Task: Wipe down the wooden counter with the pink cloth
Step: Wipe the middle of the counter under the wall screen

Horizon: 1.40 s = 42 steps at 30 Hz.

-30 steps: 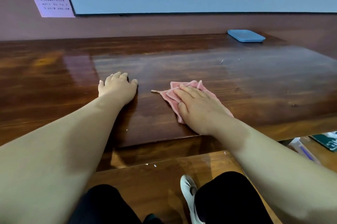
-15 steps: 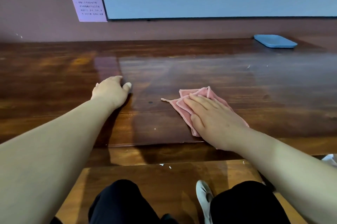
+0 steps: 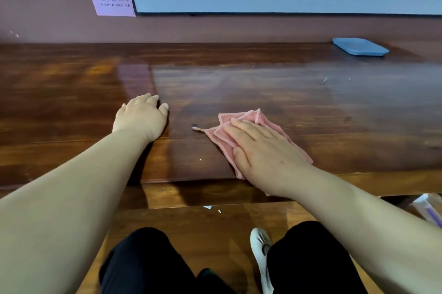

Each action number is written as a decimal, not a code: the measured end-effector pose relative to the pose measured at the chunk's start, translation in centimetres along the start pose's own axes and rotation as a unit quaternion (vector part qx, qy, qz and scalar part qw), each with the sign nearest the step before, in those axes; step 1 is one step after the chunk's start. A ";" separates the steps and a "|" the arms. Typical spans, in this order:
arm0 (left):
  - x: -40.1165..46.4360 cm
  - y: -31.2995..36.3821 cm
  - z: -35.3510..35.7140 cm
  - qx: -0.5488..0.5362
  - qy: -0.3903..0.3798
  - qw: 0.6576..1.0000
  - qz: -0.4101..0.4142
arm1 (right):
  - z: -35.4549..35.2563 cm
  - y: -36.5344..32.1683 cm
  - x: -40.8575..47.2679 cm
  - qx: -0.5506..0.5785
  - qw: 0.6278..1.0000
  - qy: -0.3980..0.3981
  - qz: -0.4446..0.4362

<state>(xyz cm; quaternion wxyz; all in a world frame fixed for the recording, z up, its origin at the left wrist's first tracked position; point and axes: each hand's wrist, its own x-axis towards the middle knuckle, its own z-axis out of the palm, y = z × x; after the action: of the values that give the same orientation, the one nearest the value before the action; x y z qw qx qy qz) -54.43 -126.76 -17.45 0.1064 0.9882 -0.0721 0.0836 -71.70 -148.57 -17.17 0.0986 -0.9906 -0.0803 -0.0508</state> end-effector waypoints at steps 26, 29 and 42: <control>-0.2 0.0 -1.0 -0.110 0.034 0.993 -0.010 | 0.8 -6.1 4.5 0.016 1.000 -0.010 0.000; 0.2 -1.0 -2.4 -0.220 0.023 0.974 -0.044 | 0.4 -6.4 4.7 0.020 0.999 -0.026 -0.033; -0.5 -10.8 -2.7 0.037 0.017 0.990 -0.132 | 1.4 -8.7 5.8 0.035 0.993 -0.045 -0.106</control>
<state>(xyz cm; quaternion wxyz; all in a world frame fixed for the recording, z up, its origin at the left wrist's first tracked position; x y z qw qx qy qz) -53.59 -115.65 -17.13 0.0815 0.9907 0.0642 0.0881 -67.35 -139.04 -16.27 0.1237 -0.9736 -0.1911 -0.0137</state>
